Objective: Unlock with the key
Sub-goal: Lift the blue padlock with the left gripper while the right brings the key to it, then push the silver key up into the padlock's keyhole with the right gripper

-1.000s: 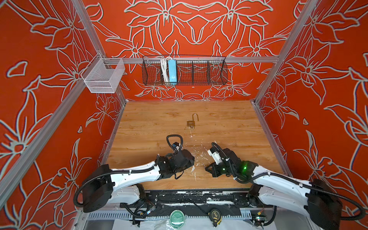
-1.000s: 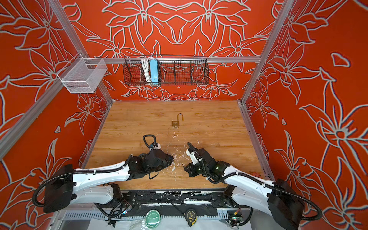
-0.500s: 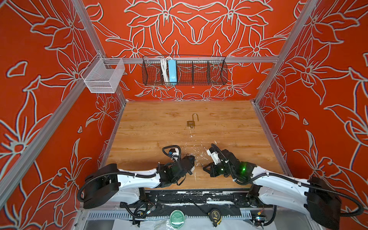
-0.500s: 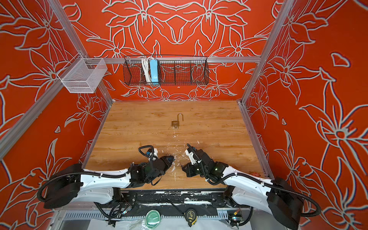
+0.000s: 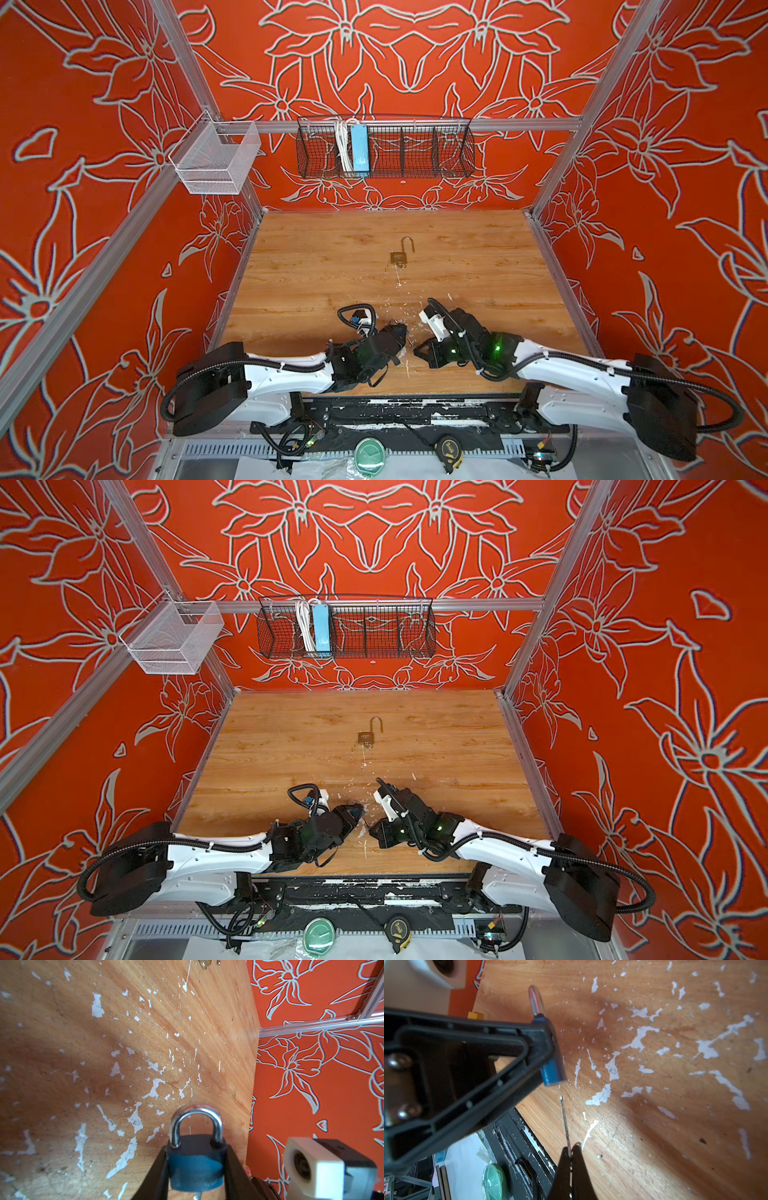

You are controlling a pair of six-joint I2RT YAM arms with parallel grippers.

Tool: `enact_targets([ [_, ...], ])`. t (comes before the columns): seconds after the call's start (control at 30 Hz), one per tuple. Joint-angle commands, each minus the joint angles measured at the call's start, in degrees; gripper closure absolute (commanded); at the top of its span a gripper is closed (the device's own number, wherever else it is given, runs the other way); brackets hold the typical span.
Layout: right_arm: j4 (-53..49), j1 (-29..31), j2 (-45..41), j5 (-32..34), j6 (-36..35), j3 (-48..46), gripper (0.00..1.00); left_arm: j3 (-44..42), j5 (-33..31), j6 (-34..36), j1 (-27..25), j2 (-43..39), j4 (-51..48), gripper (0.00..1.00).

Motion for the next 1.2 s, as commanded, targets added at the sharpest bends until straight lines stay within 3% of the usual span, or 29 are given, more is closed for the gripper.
enact_targets([
  [0.0,1.2,0.7,0.8,0.1,-0.5,2.1,1.0,0.0,-1.9,0.1,-0.2,-1.4,1.0,1.0],
  [1.17,-2.2,0.7,2.5,5.3,-2.4,6.6,1.0,-1.8,1.2,4.9,-0.2,-1.3,5.2,1.0],
])
